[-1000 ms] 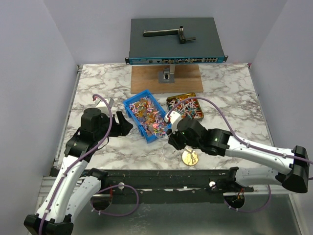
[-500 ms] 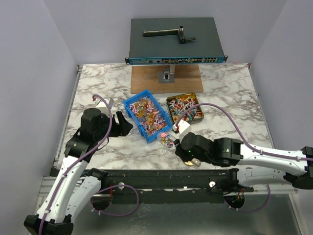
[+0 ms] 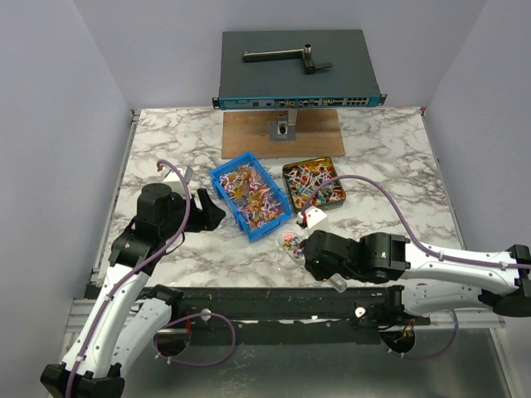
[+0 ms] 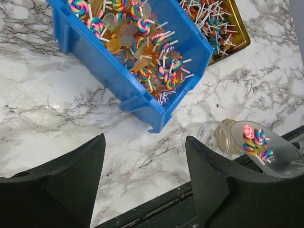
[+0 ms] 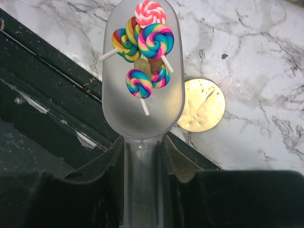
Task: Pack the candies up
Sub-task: Place the fake candies in the packing bottle.
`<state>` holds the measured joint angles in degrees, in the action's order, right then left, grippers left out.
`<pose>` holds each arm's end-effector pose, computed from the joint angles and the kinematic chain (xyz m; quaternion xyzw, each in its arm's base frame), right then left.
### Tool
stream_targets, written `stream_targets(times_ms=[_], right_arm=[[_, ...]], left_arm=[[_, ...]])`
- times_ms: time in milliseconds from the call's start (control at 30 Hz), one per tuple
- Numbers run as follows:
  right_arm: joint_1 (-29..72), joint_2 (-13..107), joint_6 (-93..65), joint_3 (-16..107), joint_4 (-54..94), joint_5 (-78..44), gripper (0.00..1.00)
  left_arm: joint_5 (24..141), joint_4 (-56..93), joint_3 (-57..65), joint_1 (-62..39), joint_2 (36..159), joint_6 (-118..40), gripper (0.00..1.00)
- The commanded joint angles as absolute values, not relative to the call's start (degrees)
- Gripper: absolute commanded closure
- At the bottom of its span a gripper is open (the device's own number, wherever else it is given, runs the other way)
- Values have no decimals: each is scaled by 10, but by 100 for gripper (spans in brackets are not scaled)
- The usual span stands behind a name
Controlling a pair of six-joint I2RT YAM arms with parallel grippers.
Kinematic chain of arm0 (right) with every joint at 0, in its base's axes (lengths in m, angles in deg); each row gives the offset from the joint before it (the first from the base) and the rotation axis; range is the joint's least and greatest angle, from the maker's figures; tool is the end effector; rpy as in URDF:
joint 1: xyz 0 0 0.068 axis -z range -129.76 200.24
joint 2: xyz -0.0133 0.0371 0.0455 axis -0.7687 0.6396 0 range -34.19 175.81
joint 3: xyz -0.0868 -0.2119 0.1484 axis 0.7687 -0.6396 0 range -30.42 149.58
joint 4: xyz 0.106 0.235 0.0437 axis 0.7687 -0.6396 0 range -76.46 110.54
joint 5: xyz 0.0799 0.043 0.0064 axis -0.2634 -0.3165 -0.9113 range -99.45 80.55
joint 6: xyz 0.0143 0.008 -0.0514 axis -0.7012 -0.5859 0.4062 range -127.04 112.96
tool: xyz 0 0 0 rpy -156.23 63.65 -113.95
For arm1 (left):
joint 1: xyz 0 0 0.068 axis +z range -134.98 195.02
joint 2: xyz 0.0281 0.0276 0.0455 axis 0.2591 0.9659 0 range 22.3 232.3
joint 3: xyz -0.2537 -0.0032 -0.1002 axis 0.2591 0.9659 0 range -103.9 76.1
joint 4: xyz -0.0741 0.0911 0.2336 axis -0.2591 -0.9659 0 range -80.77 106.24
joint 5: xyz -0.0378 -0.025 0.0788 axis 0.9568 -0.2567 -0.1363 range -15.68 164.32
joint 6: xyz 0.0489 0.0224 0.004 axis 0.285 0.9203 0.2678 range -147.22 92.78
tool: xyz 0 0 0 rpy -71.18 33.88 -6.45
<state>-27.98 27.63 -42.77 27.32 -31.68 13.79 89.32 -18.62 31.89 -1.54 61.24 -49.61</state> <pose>0.0552 0.1960 0.2998 -0.2853 0.8949 0.1329 0.3164 0.1386 -0.0508 0.3081 0.0220 0.8590 -0.2727 0.4327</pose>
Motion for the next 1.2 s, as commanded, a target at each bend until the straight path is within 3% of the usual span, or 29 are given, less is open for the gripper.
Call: stream_targets(times_ms=[0, 1167], right_arm=[[-285, 282, -462, 291, -357, 132, 99], [-270, 439, -497, 397, -484, 60, 99]], left_arm=[[897, -183, 325, -12, 608, -490, 30], [920, -181, 329, -22, 590, -495, 30]])
